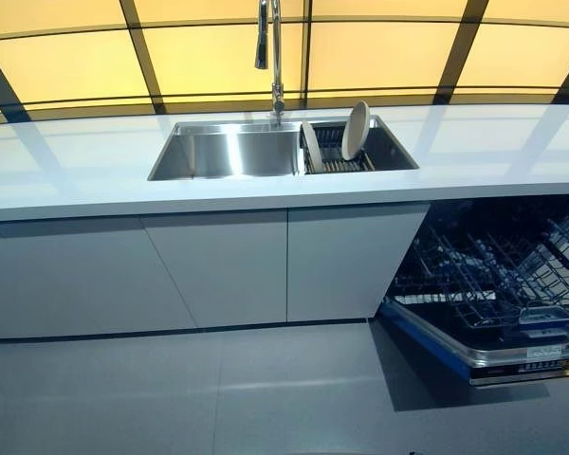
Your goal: Take plates into dishwasher
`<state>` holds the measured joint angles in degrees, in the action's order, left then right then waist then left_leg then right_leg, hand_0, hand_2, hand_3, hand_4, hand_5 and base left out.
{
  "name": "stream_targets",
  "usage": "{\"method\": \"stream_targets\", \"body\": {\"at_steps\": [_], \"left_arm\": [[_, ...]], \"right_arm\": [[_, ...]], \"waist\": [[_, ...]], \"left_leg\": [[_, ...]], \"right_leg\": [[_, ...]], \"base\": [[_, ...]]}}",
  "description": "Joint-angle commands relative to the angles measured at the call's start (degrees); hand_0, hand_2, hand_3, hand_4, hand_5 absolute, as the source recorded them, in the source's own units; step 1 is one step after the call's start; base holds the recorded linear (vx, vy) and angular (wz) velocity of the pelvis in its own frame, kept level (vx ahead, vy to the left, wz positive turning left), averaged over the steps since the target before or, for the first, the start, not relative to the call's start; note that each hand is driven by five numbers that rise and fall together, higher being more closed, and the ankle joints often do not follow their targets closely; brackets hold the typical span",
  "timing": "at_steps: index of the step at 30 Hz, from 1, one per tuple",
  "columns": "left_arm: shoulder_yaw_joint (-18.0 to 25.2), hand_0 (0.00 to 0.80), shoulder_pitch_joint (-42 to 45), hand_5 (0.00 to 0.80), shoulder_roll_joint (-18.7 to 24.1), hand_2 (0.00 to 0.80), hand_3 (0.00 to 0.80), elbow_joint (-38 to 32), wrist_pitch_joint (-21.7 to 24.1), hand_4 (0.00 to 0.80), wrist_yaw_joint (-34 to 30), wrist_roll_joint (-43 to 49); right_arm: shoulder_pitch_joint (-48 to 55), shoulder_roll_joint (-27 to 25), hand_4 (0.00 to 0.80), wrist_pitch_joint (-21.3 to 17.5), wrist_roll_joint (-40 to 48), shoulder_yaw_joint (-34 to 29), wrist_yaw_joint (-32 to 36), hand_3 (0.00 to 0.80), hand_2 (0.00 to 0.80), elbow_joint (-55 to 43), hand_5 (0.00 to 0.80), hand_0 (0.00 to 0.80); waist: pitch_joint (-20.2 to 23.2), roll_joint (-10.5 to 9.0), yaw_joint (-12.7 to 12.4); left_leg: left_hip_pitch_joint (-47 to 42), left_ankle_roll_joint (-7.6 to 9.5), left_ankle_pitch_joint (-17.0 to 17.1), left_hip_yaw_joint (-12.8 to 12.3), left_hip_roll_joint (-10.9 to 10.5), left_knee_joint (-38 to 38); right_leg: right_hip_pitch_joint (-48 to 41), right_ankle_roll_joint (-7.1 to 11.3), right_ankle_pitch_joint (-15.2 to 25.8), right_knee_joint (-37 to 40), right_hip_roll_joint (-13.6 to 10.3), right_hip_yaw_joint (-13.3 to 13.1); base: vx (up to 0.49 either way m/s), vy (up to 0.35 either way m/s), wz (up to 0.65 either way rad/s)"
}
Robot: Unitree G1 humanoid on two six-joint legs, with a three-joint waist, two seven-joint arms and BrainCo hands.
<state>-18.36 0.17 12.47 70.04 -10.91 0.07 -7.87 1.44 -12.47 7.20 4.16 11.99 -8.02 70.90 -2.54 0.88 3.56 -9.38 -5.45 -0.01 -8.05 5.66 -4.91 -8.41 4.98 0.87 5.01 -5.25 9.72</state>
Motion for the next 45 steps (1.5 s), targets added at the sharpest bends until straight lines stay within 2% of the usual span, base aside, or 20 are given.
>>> {"method": "stream_targets", "body": {"at_steps": [1, 8, 10, 11, 12, 14, 16, 18, 20, 21, 23, 25, 28, 30, 32, 33, 38, 41, 42, 45], "left_arm": [[2.44, 0.0, -3.54, 0.0, -0.98, 0.0, 0.0, 4.27, -0.92, 0.0, 0.91, 1.53], [3.91, 0.0, -3.46, 0.0, 0.03, 0.0, 0.0, 4.73, -2.83, 0.0, 2.13, 0.23], [4.85, 0.0, -3.25, 0.0, 0.02, 0.0, 0.0, 5.21, -3.04, 0.0, 2.46, 0.79], [5.42, 0.0, -3.2, 0.0, 0.13, 0.0, 0.0, 5.62, -2.12, 0.0, 2.48, 0.61], [5.63, 0.0, -3.22, 0.0, 0.22, 0.0, 0.0, 5.69, -1.74, 0.0, 2.37, 0.21], [6.02, 0.0, -3.28, 0.0, -0.04, 0.0, 0.0, 5.19, -1.08, 0.0, 2.26, -2.07], [6.38, 0.0, -2.88, 0.0, -0.37, 0.0, 0.0, 4.6, -0.67, 0.0, 2.25, -3.51], [6.63, 0.0, -1.79, 0.0, -0.76, 0.0, 0.0, 4.91, 0.11, 0.0, 2.37, -5.39], [6.84, 0.0, -0.73, 0.0, -1.13, 0.0, 0.0, 5.28, 0.49, 0.0, 2.74, -6.2], [7.25, 0.0, 0.08, 0.0, -1.46, 0.0, 0.0, 5.62, 0.76, 0.0, 2.93, -6.18], [7.47, 0.0, 0.59, 0.0, -1.85, 0.0, 0.0, 6.33, 1.05, 0.0, 2.97, -5.43], [7.86, 0.0, 0.88, 0.0, -1.46, 0.0, 0.0, 6.65, 1.08, 0.0, 1.95, -4.13], [8.24, 0.0, 0.49, 0.0, -1.06, 0.0, 0.0, 6.69, 0.47, 0.0, 2.58, -2.41], [8.21, 0.0, 0.44, 0.0, -1.01, 0.0, 0.0, 6.69, 0.54, 0.0, 2.64, -2.38], [7.5, 0.0, -1.76, 0.0, 0.12, 0.0, 0.0, 5.71, 1.35, 0.0, 2.43, -3.81], [7.31, 0.0, -2.05, 0.0, 0.23, 0.0, 0.0, 5.53, 0.97, 0.0, 2.63, -4.23], [6.24, 0.0, -3.98, 0.0, 1.63, 0.0, 0.0, 5.81, 2.34, 0.0, 2.07, -1.43], [5.43, 0.0, -4.49, 0.0, 2.11, 0.0, 0.0, 5.48, 2.74, 0.0, 0.73, 1.63], [5.26, 0.0, -4.68, 0.0, 2.02, 0.0, 0.0, 5.27, 2.97, 0.0, 0.36, 1.79], [3.14, 0.0, -5.39, 0.0, 2.02, 0.0, 0.0, 4.28, 3.45, 0.0, -0.11, 1.34]], "right_arm": [[-4.07, 0.3, 0.0, 1.05, 1.76, 1.83, -0.02, 0.0, 0.0, 2.11, 0.0, 0.0], [-5.56, -0.86, 0.0, 1.52, 2.49, 3.2, 0.57, 0.0, 0.0, 1.02, 0.0, 0.0], [-6.26, -1.21, 0.0, 1.67, 2.52, 3.12, 0.91, 0.0, 0.0, 1.31, 0.0, 0.0], [-6.09, -1.45, 0.0, 1.79, 2.23, 3.13, 0.71, 0.0, 0.0, 1.34, 0.0, 0.0], [-5.93, -1.55, 0.0, 2.26, 1.54, 3.16, 0.78, 0.0, 0.0, 1.23, 0.0, 0.0], [-5.37, -2.37, 0.0, 3.61, -1.64, 3.48, 1.56, 0.0, 0.0, 1.36, 0.0, 0.0], [-5.49, -3.02, 0.0, 3.59, -3.56, 3.12, 2.86, 0.0, 0.0, 2.6, 0.0, 0.0], [-5.82, -2.89, 0.0, 4.2, -5.25, 3.33, 4.04, 0.0, 0.0, 3.42, 0.0, 0.0], [-6.18, -2.7, 0.0, 4.18, -5.77, 3.64, 4.1, 0.0, 0.0, 3.89, 0.0, 0.0], [-6.41, -2.65, 0.0, 4.07, -6.09, 3.64, 4.1, 0.0, 0.0, 4.2, 0.0, 0.0], [-6.51, -2.58, 0.0, 3.83, -5.67, 3.31, 3.96, 0.0, 0.0, 4.52, 0.0, 0.0], [-6.28, -2.27, 0.0, 3.55, -5.8, 2.44, 4.08, 0.0, 0.0, 4.42, 0.0, 0.0], [-5.9, -1.58, 0.0, 4.49, -3.89, 1.52, 1.77, 0.0, 0.0, 4.05, 0.0, 0.0], [-5.85, -1.57, 0.0, 4.6, -3.88, 1.44, 1.87, 0.0, 0.0, 3.97, 0.0, 0.0], [-5.73, -1.39, 0.0, 2.97, -6.11, 0.68, 4.15, 0.0, 0.0, 3.91, 0.0, 0.0], [-5.84, -1.42, 0.0, 2.93, -6.73, 0.72, 4.38, 0.0, 0.0, 3.99, 0.0, 0.0], [-6.02, -0.62, 0.0, 2.56, -8.02, 1.37, 2.96, 0.0, 0.0, 4.45, 0.0, 0.0], [-6.08, -1.15, 0.0, 0.84, -7.89, 2.17, 1.49, 0.0, 0.0, 2.86, 0.0, 0.0], [-6.33, -1.56, 0.0, -0.41, -9.17, 2.68, 1.21, 0.0, 0.0, 1.98, 0.0, 0.0], [-7.08, -2.72, 0.0, -1.54, -6.49, 4.25, 0.73, 0.0, 0.0, -0.49, 0.0, 0.0]], "waist": [[-2.36, -0.74, 0.01], [-4.57, -1.4, -0.04], [-5.34, -2.54, 0.07], [-5.95, -3.41, 0.0], [-6.15, -3.58, -0.08], [-8.28, -3.14, -2.07], [-9.85, -1.37, -3.53], [-10.08, 0.92, -6.6], [-9.82, 1.13, -8.58], [-9.56, 0.84, -9.5], [-8.96, 1.03, -9.75], [-7.46, 0.81, -10.02], [-5.71, -0.21, -10.5], [-5.61, -0.33, -10.47], [-3.78, -1.57, -10.13], [-3.43, -1.65, -10.11], [0.61, -3.38, -10.09], [1.03, -3.28, -8.52], [0.43, -2.88, -7.3], [-1.42, -1.49, -4.6]], "left_leg": [[-0.34, 5.91, -1.8, -0.59, -5.32, -0.09], [0.97, 5.38, -2.06, 1.47, -3.46, 4.71], [2.69, 5.71, -4.57, 0.53, -2.91, 11.83], [5.86, 6.16, -3.99, 0.2, -2.84, 20.86], [7.63, 6.3, -3.6, 0.76, -3.19, 23.84], [17.09, 5.5, 1.21, 2.93, -6.57, 30.31], [20.14, 4.32, 5.42, 1.16, -5.47, 25.0], [23.2, 1.97, 13.14, 5.26, -6.25, 14.46], [23.76, 1.29, 15.49, 8.57, -6.54, 7.67], [23.48, 1.4, 15.54, 8.28, -6.23, 3.9], [23.16, 1.59, 15.13, 5.38, -4.96, 3.03], [22.57, 1.96, 13.13, 2.46, -3.33, 4.74], [22.74, 3.18, 9.8, 0.93, -3.91, 7.88], [22.93, 3.24, 9.51, 0.93, -4.05, 8.41], [20.81, 6.28, 5.92, 2.18, -6.97, 10.05], [20.28, 6.69, 5.82, 2.68, -7.59, 9.82], [18.88, 10.49, 3.28, 7.35, -13.38, 10.8], [16.41, 10.99, 1.81, 9.7, -14.16, 11.23], [13.89, 10.66, 1.16, 10.52, -14.06, 10.75], [7.3, 10.16, -0.63, 13.47, -12.7, 7.71]], "right_leg": [[1.1, -1.16, -1.28, -3.66, 3.46, -1.72], [2.52, -3.38, -2.78, -6.46, 4.95, -3.23], [3.4, -4.56, -3.41, -8.45, 4.29, -2.7], [3.83, -5.84, -4.04, -9.71, 3.76, -2.64], [4.04, -6.26, -4.22, -10.17, 3.78, -2.82], [2.45, -6.8, -4.62, -11.12, 4.88, -5.91], [0.01, -6.52, -5.81, -11.26, 6.72, -8.04], [-4.36, -5.97, -7.11, -9.92, 9.12, -11.22], [-7.38, -5.67, -7.91, -8.74, 9.25, -13.69], [-9.5, -5.51, -9.02, -8.19, 8.7, -14.89], [-11.31, -5.37, -11.21, -8.51, 8.29, -14.74], [-13.21, -3.89, -13.18, -9.79, 5.95, -12.43], [-15.33, -2.3, -13.05, -10.61, 3.12, -10.3], [-15.35, -2.22, -12.99, -10.63, 2.98, -10.17], [-12.72, -0.05, -7.2, -14.54, 0.02, -7.91], [-12.3, 0.23, -6.24, -15.0, -0.37, -7.62], [-9.12, 1.06, 1.93, -22.98, 0.88, -12.64], [-1.4, 0.98, 6.36, -28.17, 1.6, -13.14], [3.05, 0.76, 6.51, -27.39, 0.19, -11.45], [14.97, -0.1, 5.29, -19.13, 1.24, -9.04]], "base": [[0.0, -0.091, -0.01], [-0.011, -0.129, -0.08], [0.039, -0.173, -0.22], [0.074, -0.155, -0.3], [0.098, -0.136, -0.42], [0.177, -0.055, -0.55], [0.353, 0.026, -0.58], [0.502, 0.057, -0.49], [0.403, 0.057, -0.8], [0.441, 0.113, -1.03], [0.39, 0.135, -0.71], [0.452, 0.2, -0.15], [0.393, 0.201, 0.18], [0.201, 0.116, 0.06], [0.478, 0.322, 0.15], [0.468, 0.322, 0.33], [0.46, 0.24, 0.52], [0.381, 0.134, 0.75], [0.344, 0.068, 0.82], [0.383, -0.073, 0.52]]}}
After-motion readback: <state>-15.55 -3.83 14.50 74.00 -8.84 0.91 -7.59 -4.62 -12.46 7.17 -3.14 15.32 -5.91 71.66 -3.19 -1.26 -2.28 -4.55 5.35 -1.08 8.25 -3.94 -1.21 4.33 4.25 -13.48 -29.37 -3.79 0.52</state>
